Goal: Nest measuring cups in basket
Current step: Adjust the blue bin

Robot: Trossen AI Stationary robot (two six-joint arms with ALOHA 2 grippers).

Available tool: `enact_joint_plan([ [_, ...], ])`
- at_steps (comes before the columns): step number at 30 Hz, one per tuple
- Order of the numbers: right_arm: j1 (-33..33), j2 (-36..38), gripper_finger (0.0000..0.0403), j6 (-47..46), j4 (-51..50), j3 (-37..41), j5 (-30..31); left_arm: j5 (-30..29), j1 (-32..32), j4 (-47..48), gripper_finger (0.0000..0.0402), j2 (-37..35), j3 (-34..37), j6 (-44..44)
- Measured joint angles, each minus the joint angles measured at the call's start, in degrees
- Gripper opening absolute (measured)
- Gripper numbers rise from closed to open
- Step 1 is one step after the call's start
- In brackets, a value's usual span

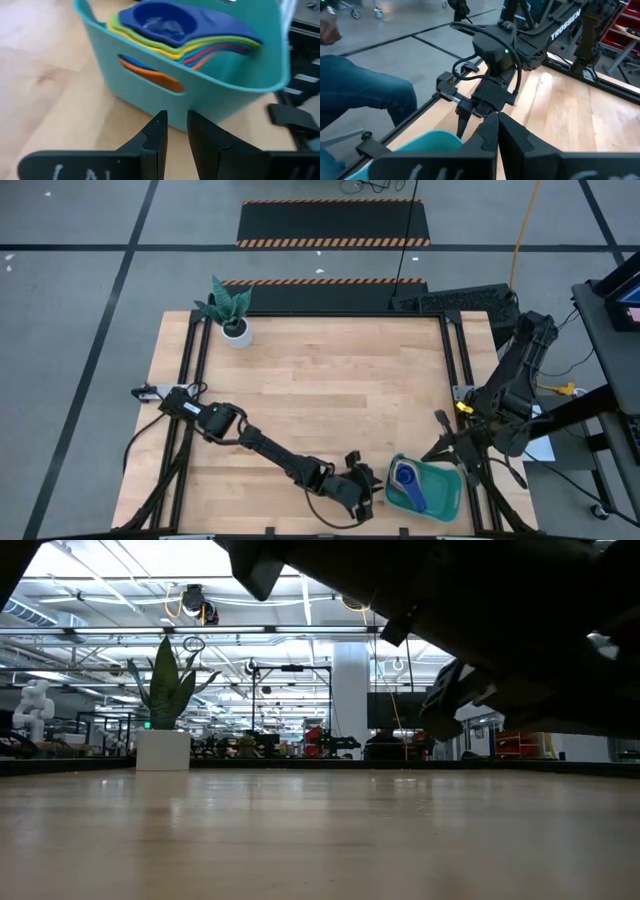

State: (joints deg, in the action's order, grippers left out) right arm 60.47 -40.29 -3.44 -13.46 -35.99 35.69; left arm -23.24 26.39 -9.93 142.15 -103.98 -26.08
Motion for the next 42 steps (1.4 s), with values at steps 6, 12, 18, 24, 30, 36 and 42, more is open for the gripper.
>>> enact_joint_plan([
  [6,1.6,0.0,0.0,1.4,2.6,0.0,0.1,1.0,0.4,-3.2,0.0076,0.0,0.0,1.3],
  [12,1.9,0.0,0.0,2.4,3.7,0.0,0.2,3.3,0.4,-3.8,0.0076,0.0,0.0,1.5],
  [18,1.9,0.0,0.0,2.4,5.6,0.0,0.2,5.5,0.2,-5.9,0.0076,0.0,0.0,2.5],
  [24,1.9,0.1,0.0,1.1,5.6,0.0,1.6,8.4,-0.2,-5.2,0.0076,-0.1,0.0,6.5],
  [30,-2.3,-3.2,0.0,-10.0,0.7,0.0,7.5,8.3,-0.2,3.6,0.0076,-4.3,0.1,7.9],
  [36,-13.0,-12.7,0.0,-19.3,1.4,0.0,-5.2,2.9,1.1,13.1,0.0076,-12.0,-0.1,12.0],
  [42,-20.7,-25.2,0.0,-19.5,5.7,-2.2,-21.4,-3.7,2.4,17.1,0.0076,-17.3,-0.1,17.5],
])
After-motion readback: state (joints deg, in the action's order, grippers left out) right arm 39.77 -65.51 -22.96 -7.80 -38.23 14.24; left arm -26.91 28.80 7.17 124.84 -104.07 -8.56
